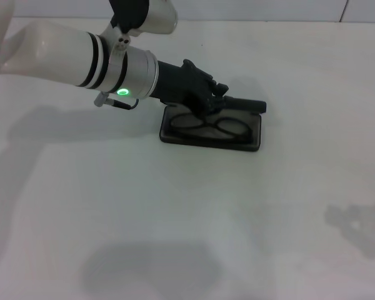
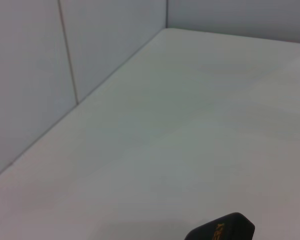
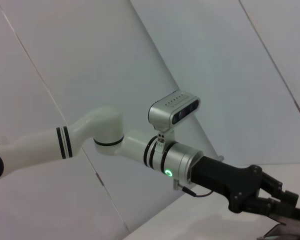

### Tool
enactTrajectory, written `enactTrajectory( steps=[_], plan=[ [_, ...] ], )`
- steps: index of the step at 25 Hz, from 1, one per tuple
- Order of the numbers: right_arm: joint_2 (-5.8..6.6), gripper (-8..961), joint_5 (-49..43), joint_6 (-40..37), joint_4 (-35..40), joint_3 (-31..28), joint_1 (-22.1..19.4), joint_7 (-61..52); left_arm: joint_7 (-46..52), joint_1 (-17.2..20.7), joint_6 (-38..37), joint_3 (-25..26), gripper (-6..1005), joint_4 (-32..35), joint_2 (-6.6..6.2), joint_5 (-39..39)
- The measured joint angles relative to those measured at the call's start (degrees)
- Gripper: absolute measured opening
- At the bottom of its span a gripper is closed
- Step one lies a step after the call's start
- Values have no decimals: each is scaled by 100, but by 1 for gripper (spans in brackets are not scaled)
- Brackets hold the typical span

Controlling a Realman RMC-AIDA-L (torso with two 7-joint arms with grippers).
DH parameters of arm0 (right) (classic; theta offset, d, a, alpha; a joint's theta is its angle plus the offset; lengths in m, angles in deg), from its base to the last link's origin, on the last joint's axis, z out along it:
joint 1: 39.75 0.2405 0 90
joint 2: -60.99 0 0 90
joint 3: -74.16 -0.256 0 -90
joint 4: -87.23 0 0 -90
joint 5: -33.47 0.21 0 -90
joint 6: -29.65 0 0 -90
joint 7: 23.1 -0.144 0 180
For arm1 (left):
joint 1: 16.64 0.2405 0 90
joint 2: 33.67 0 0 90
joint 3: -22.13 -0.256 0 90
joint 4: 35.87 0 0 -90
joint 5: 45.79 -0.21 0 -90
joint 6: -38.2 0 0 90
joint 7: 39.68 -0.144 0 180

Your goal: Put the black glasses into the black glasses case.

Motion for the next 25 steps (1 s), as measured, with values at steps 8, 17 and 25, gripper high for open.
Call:
enactTrajectory(
  steps=[8,17,25],
  plan=[
    [0,166,-5,0,-58,3,44,2,52,17,-224,-4,227,0,71,-307],
    [0,172,-5,-28,-61,3,45,28,20,219,-600,12,228,219,142,-452],
    [-14,178,193,-184,-67,-20,18,518,310,1985,-2057,206,232,3354,215,525]
  ],
)
